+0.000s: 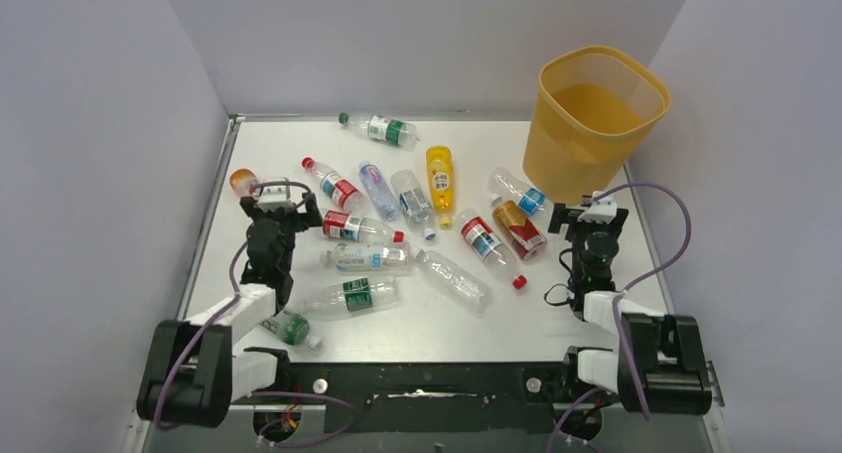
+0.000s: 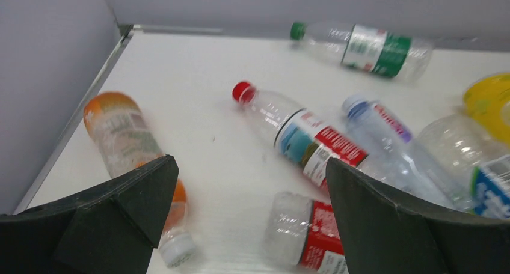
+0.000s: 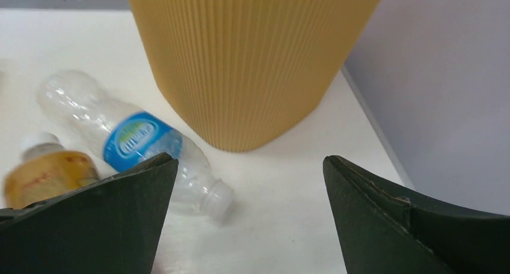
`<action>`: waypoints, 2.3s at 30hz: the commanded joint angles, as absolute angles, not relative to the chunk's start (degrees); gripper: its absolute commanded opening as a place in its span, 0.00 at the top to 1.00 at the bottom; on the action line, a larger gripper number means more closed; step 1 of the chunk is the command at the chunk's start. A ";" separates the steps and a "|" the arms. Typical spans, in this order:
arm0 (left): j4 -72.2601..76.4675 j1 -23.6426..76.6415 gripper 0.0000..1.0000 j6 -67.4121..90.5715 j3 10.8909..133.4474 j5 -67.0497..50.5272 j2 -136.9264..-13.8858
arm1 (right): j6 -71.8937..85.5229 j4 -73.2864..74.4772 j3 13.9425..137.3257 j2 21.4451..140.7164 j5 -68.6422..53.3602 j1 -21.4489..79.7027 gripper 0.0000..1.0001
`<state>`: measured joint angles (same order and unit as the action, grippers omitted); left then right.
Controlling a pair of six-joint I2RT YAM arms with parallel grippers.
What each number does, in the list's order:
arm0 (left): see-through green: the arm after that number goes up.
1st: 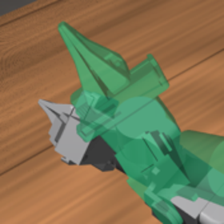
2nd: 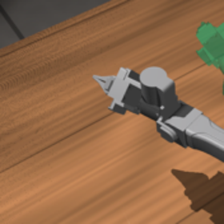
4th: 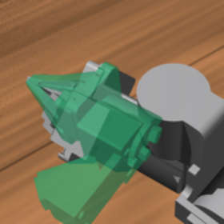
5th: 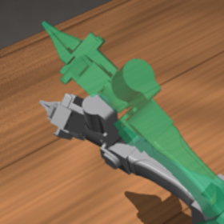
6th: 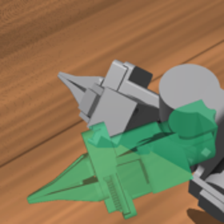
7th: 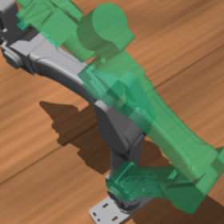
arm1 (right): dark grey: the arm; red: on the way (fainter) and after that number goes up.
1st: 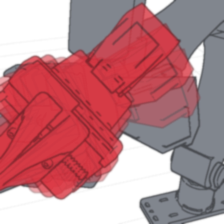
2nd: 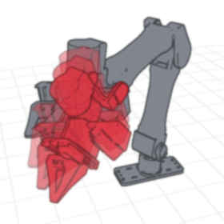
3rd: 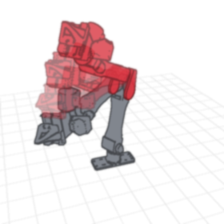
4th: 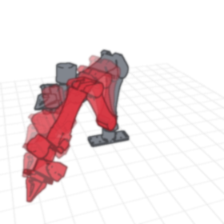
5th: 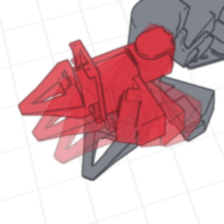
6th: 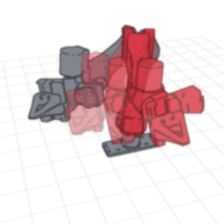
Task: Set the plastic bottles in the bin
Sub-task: Pick up the plastic bottle at the center of the board.
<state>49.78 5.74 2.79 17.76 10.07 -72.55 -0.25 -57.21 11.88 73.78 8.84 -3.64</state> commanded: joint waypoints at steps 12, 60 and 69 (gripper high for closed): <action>14.34 11.16 0.03 25.97 37.27 2.77 -38.58 | 8.34 -8.87 39.59 43.48 -3.25 3.78 0.02; -13.92 11.01 0.02 46.62 43.58 -23.70 -41.32 | 13.61 26.82 64.01 67.91 15.97 43.95 0.02; -7.33 8.79 0.02 51.01 37.03 -30.87 -43.27 | 12.33 31.40 61.12 79.27 10.13 41.51 0.02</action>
